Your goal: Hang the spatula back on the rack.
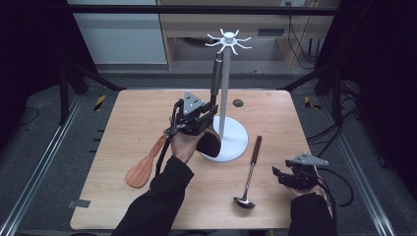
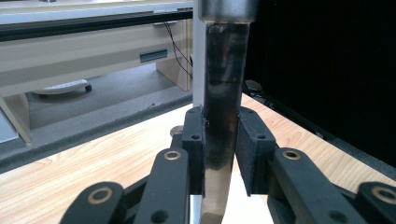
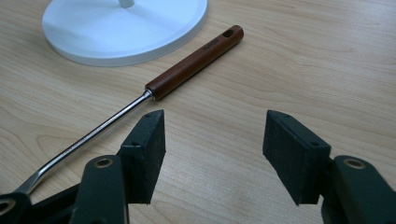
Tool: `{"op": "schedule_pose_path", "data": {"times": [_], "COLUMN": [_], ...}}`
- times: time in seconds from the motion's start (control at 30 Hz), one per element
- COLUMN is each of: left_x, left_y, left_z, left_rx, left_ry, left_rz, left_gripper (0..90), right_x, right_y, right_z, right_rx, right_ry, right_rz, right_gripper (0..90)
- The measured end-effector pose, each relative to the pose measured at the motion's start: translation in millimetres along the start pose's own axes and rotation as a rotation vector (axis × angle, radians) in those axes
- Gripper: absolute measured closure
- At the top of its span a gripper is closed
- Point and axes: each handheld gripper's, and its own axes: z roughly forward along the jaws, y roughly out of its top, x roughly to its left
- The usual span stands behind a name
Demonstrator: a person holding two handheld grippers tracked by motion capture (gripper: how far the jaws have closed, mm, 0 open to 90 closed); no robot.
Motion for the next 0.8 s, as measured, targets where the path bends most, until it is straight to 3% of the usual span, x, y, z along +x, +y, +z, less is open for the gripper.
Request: {"op": "schedule_pose_path", "data": {"times": [0.7, 0.8], "left_x": [2.7, 3.5], "left_y": [2.2, 3.1], "left_z": [15.0, 12.3], "left_rx": [-0.007, -0.018], "left_ry": [0.009, 0.011], "left_rz": [-0.012, -0.01], "left_gripper": [73.4, 68.8], "right_x": [0.5, 0.9], "right_y": [0.4, 0.6], "right_z": [-0.2, -0.6], "right_rx": [-0.002, 0.001], "right_ry": [0.005, 0.007], "right_rz": [0.004, 0.007], "right_gripper": [39.2, 39.2]}}
